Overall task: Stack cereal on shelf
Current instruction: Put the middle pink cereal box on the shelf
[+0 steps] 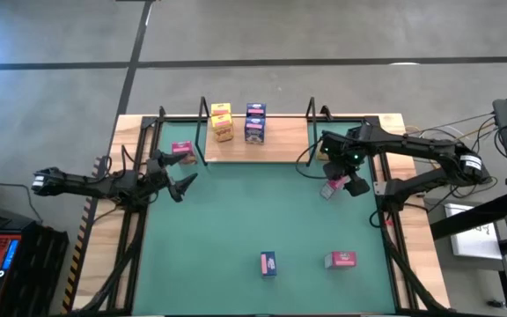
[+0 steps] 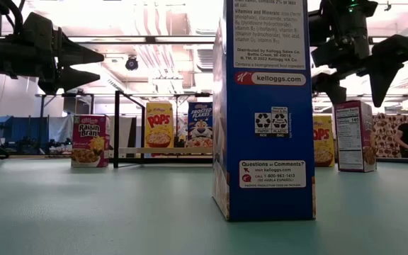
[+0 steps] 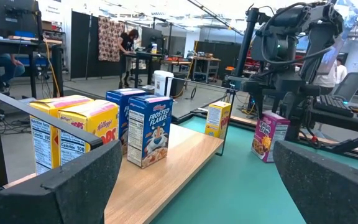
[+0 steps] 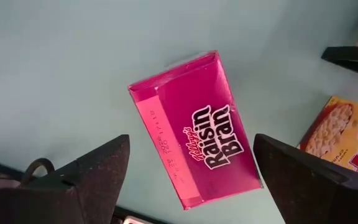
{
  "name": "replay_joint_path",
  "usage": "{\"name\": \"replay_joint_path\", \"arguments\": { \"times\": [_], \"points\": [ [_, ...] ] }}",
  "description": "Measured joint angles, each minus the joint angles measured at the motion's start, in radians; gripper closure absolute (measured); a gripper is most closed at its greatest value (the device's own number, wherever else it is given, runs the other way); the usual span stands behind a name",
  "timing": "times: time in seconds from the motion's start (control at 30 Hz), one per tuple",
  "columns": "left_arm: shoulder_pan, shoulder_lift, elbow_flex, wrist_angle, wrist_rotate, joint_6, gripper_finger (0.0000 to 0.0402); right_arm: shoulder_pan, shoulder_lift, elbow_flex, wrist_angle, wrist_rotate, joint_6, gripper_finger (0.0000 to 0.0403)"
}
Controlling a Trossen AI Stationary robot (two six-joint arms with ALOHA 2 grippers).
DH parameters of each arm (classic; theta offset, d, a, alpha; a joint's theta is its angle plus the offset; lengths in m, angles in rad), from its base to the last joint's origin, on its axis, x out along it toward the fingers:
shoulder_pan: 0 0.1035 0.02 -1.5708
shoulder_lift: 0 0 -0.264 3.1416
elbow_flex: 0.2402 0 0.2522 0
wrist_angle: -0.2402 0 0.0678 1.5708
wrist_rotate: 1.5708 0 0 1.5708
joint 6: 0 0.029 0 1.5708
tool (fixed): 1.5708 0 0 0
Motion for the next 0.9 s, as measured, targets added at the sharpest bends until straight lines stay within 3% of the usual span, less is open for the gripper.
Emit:
{"name": "replay_joint_path", "arguments": {
  "times": [0.9],
  "points": [
    [0.000, 0.000, 0.000, 0.000, 0.000, 0.000, 0.0002, 0.000, 0.002, -0.023, 0.048, -0.001, 0.007, 0.0077]
  ]
}}
